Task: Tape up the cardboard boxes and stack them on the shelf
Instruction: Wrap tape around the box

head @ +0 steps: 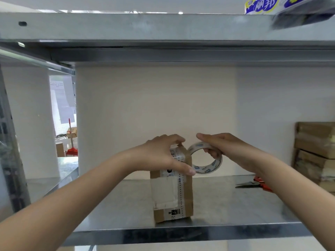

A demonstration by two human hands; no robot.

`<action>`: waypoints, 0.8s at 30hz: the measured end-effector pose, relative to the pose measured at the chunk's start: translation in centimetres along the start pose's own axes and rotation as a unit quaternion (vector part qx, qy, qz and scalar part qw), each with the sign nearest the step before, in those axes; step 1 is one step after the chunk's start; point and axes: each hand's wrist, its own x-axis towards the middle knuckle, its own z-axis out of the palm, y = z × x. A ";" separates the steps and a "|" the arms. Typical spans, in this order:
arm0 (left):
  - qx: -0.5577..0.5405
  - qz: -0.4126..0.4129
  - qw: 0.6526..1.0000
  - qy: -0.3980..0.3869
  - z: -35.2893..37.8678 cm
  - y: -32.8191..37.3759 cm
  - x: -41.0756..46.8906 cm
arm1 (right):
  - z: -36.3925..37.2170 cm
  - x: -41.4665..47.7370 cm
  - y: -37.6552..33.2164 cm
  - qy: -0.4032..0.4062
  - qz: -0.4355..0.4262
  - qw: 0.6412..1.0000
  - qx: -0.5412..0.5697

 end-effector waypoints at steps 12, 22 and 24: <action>-0.357 -0.037 0.911 0.205 8.2 -8.3 -7.0 | 7.8 3.4 -3.0 -0.086 -0.053 0.993 0.067; -0.310 -0.044 0.933 0.175 7.3 -9.8 -8.3 | 0.2 1.6 -1.9 -0.027 -0.039 0.997 -0.054; -0.298 -0.049 0.940 0.156 7.2 -9.7 -8.3 | -0.4 1.2 -0.2 -0.024 -0.017 0.992 -0.119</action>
